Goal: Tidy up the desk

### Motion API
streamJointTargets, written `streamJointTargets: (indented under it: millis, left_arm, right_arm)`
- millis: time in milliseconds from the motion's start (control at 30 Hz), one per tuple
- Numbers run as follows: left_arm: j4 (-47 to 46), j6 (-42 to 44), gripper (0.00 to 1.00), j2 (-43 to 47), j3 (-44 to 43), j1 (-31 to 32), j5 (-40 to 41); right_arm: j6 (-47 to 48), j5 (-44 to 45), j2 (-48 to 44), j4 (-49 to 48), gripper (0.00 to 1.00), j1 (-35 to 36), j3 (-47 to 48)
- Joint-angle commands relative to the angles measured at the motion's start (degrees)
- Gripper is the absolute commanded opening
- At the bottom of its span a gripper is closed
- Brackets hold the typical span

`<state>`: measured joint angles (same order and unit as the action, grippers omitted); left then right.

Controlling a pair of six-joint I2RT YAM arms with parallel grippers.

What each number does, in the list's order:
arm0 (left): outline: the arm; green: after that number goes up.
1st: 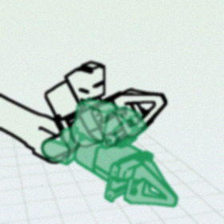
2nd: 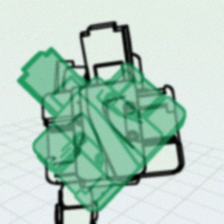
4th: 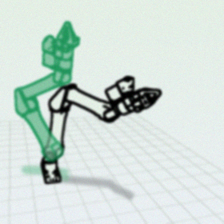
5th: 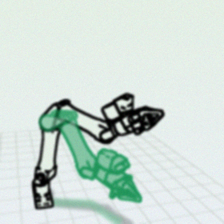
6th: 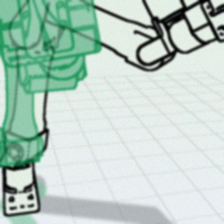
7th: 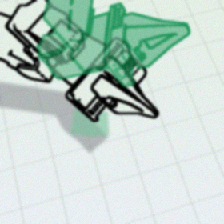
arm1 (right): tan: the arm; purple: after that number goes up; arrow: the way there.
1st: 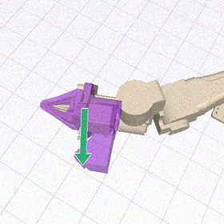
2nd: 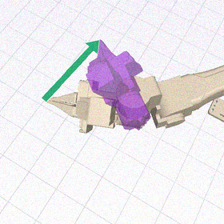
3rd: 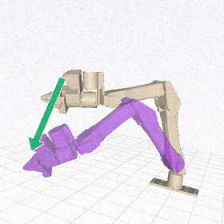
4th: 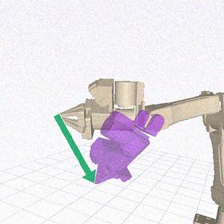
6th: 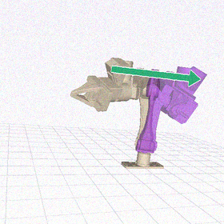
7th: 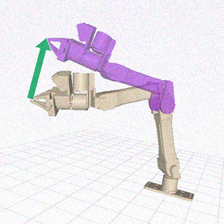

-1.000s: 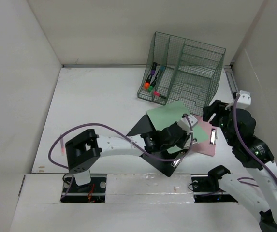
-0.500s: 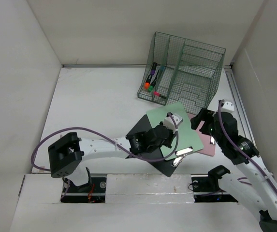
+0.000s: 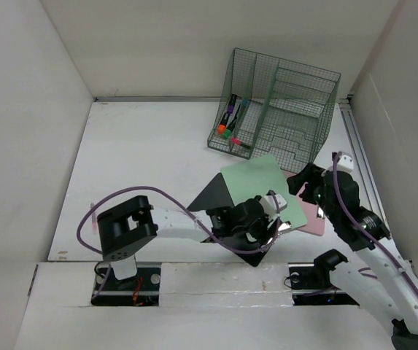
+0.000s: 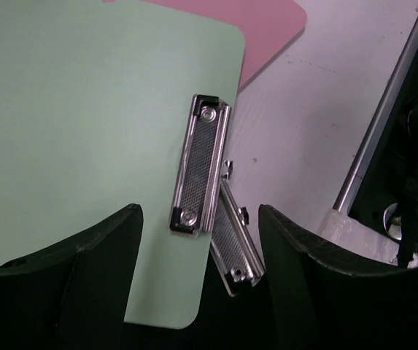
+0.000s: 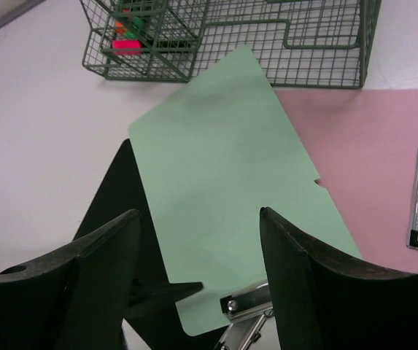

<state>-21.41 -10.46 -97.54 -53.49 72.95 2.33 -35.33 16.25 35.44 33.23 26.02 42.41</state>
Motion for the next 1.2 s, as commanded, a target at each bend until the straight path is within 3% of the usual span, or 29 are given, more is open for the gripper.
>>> streamJointTargets:
  millis: [0, 267, 500, 667, 833, 1033, 1167]
  left_arm:
    - [-1.97, 3.07, 0.61, -3.53, -5.30, 0.44, -4.00]
    - [0.40, 6.77, 0.60, -12.40, -12.32, 2.02, -1.03]
    - [0.31, 7.64, 0.58, -14.34, -13.12, 2.02, 1.63]
    - [0.49, 7.82, 0.37, -17.59, -13.83, 2.02, 1.27]
    - [1.10, 8.35, 0.36, -19.18, -13.57, 2.55, 5.05]
    - [1.02, 9.32, 0.01, -19.89, -12.34, 3.17, 9.62]
    - [-0.03, 8.09, 0.00, -16.12, -9.62, 3.17, 10.68]
  right_arm:
    - [1.23, 0.10, 1.29, -3.96, 0.71, 0.61, 2.06]
    - [2.72, -1.13, 1.82, -6.69, 0.71, 0.61, 0.48]
    - [2.72, -1.93, 1.39, -7.65, 0.71, 0.61, -0.93]
    - [2.73, -1.66, 0.16, -8.10, 0.71, 0.61, -1.63]
    - [3.25, -1.40, -0.11, -8.62, 0.71, 0.61, -1.81]
    - [3.25, -0.87, -1.42, -9.33, 0.71, 0.61, -2.42]
    - [3.69, -0.17, -2.48, -9.33, 0.71, 0.61, -2.51]
